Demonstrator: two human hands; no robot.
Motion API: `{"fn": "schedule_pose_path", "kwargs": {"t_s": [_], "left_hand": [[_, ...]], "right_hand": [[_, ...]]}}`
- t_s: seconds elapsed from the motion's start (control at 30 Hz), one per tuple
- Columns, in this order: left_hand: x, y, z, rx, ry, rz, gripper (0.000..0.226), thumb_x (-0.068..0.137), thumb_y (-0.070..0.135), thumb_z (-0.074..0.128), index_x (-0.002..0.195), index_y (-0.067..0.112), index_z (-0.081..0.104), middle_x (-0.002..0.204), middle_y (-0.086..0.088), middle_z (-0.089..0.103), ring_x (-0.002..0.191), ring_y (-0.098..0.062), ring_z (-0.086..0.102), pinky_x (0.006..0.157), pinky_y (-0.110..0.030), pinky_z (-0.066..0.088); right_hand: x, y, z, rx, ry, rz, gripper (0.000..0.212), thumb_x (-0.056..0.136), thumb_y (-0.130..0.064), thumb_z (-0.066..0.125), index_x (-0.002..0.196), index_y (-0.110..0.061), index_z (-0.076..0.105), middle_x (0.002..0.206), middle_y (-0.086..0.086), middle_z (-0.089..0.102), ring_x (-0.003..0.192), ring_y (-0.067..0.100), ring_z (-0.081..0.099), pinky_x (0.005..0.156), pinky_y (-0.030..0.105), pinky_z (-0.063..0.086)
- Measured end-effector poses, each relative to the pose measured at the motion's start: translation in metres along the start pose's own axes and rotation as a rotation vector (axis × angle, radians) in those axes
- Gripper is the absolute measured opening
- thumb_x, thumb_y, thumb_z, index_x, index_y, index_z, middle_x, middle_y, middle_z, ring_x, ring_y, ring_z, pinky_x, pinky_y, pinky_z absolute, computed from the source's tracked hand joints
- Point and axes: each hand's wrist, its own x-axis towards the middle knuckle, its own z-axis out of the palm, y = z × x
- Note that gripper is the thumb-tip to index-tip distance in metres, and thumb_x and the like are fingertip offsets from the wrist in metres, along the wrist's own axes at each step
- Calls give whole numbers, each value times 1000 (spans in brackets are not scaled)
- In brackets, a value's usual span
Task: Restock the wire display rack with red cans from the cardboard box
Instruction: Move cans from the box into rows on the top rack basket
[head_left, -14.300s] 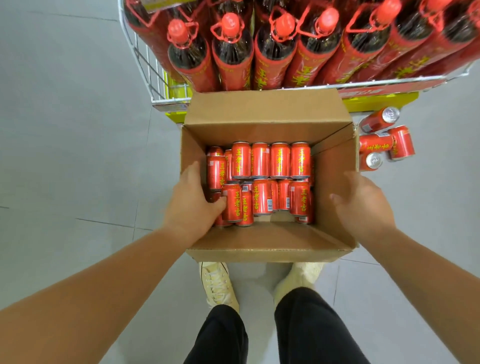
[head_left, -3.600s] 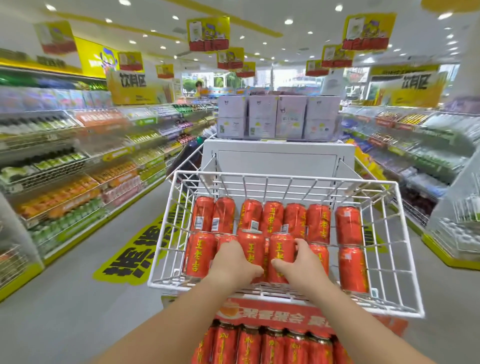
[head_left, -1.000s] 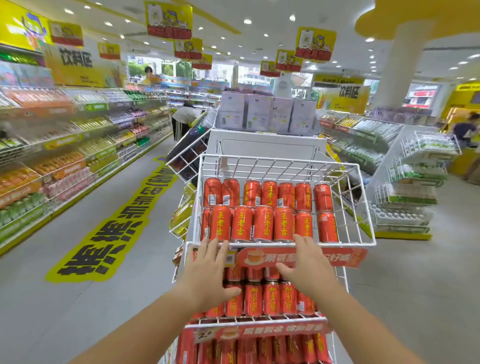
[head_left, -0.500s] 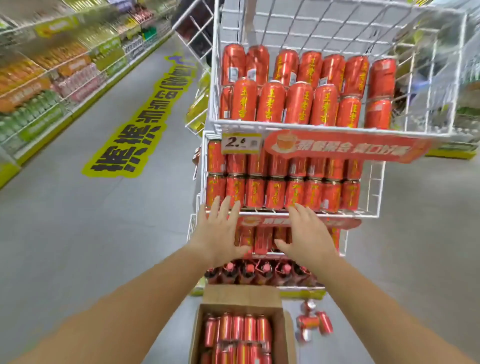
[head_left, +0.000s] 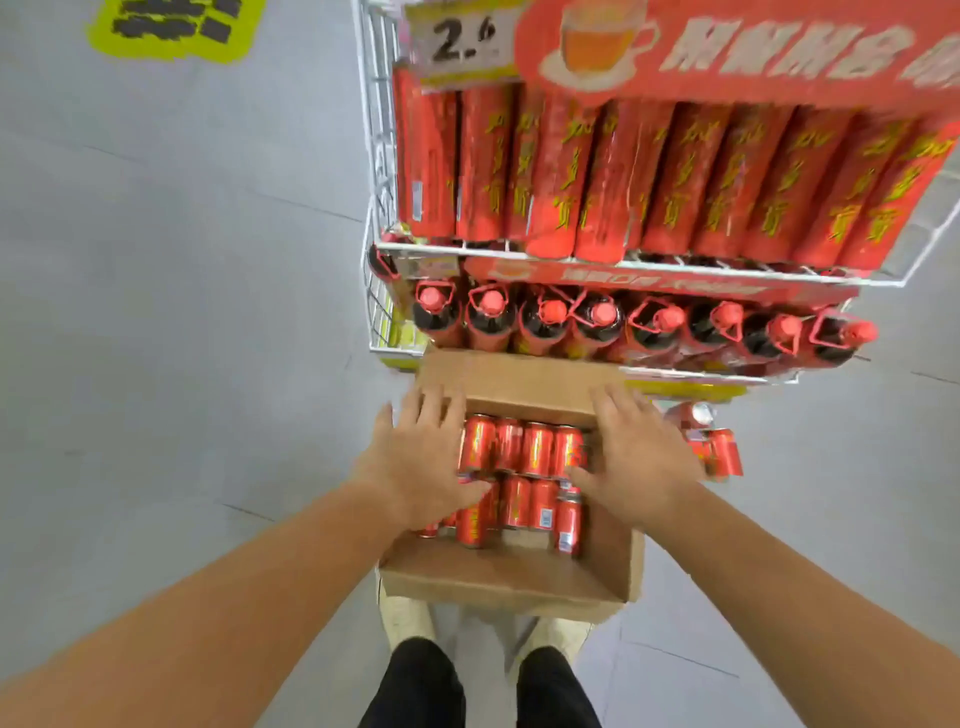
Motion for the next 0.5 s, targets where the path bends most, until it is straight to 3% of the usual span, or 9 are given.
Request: {"fn": "schedule_pose_path", "kwargs": {"t_s": [0.1,0.23,0.37,0.5], "left_hand": [[23,-2,85,14,-85,0,110,81,78,49,161,17,4,163,-10,20,149,-33,21,118,-52,25],[53,-1,182,-13,-182,8,107,84,78,46,161,17,3,162,-11,22,150,-34,22,120,-54,25],[82,4,259,-54,-253,-18,105,84,75,48,160,18,4,158,-8,32,146,-31,32,118,-51,32],[112,11,316,-92,-353,-56,109,84,74,53,160,15,2,156,-9,33,143,-30,34,115,-49,36]], "right_hand": [[22,15,91,-2,-67,-2,94,79,-63,55,154,-20,19,160,4,28,147,28,25,119,51,24],[44,30,190,88,-193,7,106,70,-75,47,156,-20,19,160,5,28,147,31,25,119,46,27],[63,47,274,119,-216,8,86,80,-53,63,150,-21,27,151,4,38,140,28,34,113,44,36],[86,63,334,142,-273,87,86,82,-53,67,150,-20,27,152,4,34,141,29,32,112,44,37]]}}
